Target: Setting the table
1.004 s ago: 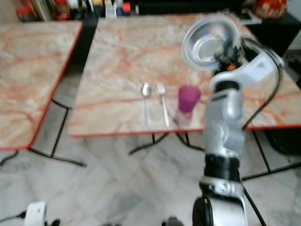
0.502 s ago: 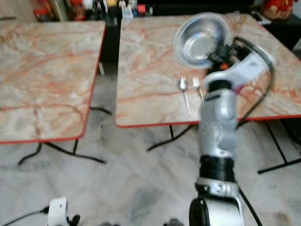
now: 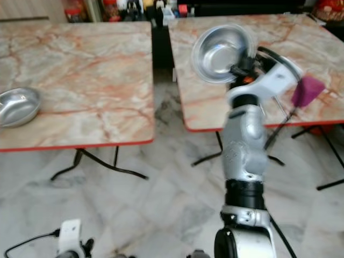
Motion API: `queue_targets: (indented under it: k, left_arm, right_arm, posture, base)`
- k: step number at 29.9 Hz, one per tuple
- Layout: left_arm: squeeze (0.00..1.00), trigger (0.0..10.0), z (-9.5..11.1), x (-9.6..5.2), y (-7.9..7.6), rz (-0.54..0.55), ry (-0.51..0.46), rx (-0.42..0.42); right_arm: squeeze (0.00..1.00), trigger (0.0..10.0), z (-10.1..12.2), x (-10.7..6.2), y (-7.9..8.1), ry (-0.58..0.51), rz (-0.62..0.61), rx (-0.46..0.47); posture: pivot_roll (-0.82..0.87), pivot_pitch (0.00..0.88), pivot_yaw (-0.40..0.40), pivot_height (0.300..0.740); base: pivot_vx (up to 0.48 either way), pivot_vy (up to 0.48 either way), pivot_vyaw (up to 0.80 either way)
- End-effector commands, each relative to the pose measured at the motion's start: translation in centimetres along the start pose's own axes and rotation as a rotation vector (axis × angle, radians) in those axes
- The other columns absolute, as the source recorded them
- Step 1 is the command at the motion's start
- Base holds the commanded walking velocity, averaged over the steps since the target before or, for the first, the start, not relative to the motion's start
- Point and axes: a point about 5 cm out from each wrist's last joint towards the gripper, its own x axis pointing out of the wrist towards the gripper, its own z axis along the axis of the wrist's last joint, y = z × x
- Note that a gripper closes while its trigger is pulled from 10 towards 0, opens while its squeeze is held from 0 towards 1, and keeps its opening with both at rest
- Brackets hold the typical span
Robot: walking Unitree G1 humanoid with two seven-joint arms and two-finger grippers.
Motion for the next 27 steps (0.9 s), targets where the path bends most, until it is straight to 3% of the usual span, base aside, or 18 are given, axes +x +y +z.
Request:
queue_targets:
  k: [1,27]
  left_arm:
    - [0.0,10.0,-0.5,-0.1,-0.6,-0.012,0.02,-0.004]
    - [0.0,10.0,0.6,0.1,-0.7,-0.017,-0.037,-0.009]
  right_arm:
    - [0.0,10.0,0.7,-0.1,-0.7,-0.021,-0.021,-0.008]
    - [0.0,10.0,0.1,-0.2,-0.7,0.002,-0.024,-0.006]
  posture:
    - [-0.04,0.157,0.022,0.74]
    - [-0.03,0.16,0.021,0.74]
  base:
    - [0.0,0.48,0.0]
    - [0.0,0.48,0.0]
